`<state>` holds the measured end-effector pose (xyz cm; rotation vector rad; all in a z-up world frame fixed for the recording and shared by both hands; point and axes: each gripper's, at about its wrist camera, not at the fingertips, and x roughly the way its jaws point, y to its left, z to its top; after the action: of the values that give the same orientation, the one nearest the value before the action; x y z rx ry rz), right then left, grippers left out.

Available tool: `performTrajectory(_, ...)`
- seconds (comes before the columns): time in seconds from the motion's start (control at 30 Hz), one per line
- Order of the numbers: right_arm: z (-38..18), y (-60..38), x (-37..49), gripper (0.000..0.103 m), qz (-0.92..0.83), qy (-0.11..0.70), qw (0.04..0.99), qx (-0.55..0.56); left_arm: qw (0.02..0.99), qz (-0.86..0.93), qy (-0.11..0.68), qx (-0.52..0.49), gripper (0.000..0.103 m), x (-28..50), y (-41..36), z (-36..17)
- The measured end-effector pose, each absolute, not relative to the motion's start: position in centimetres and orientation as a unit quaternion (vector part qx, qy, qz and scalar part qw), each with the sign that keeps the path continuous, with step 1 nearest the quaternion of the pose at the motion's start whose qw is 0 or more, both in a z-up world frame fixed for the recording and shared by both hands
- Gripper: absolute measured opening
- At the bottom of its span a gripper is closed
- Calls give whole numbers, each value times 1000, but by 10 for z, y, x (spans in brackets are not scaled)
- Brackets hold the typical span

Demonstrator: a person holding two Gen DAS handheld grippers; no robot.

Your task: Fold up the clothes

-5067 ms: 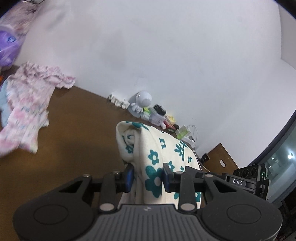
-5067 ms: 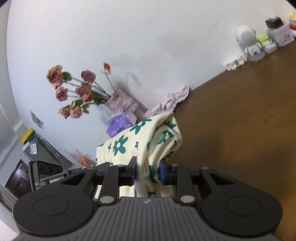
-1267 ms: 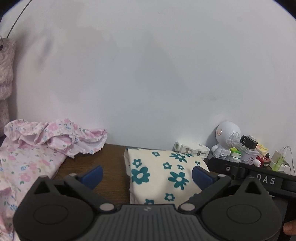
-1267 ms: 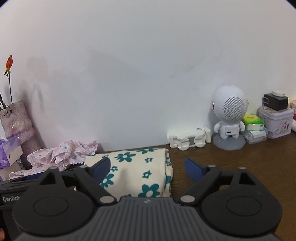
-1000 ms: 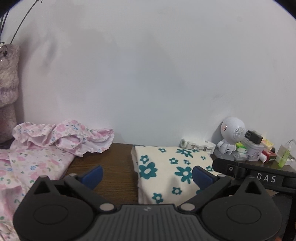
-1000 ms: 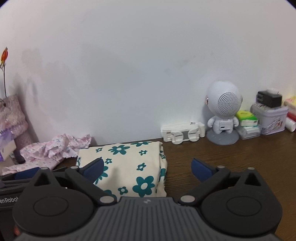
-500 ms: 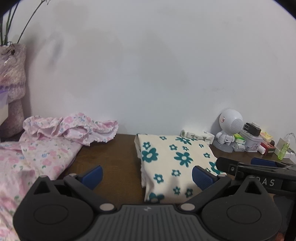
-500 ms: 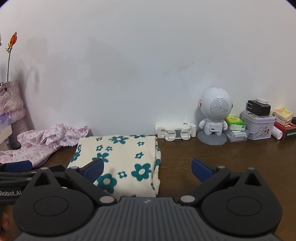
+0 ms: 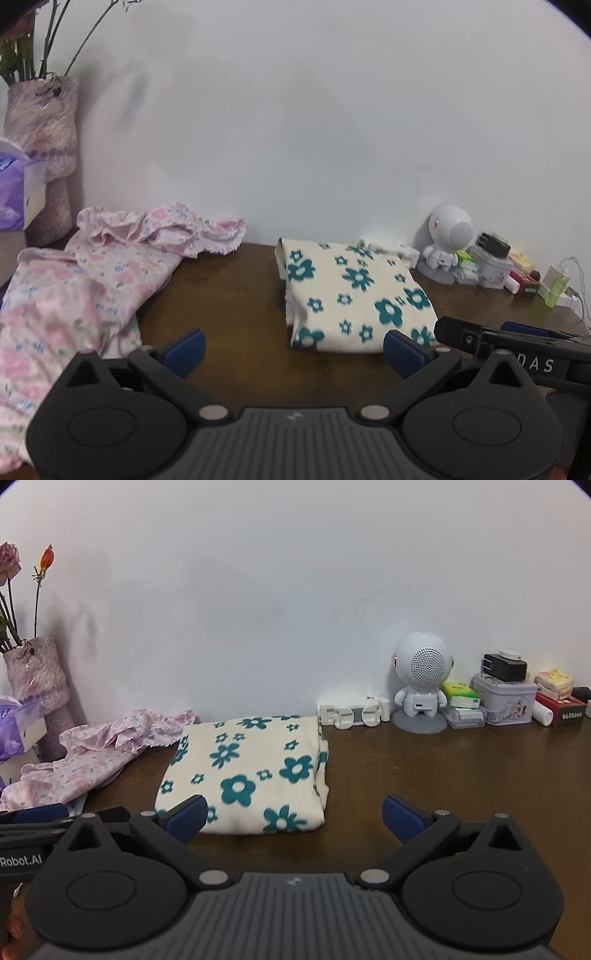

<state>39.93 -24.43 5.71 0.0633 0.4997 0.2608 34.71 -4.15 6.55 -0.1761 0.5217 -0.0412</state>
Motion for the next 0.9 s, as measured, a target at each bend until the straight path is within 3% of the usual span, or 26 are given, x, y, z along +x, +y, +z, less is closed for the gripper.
performTrajectory(0.9, 67, -240, 241, 103, 125, 243, 962, 12, 963, -6, 260, -76, 103, 185, -32, 73)
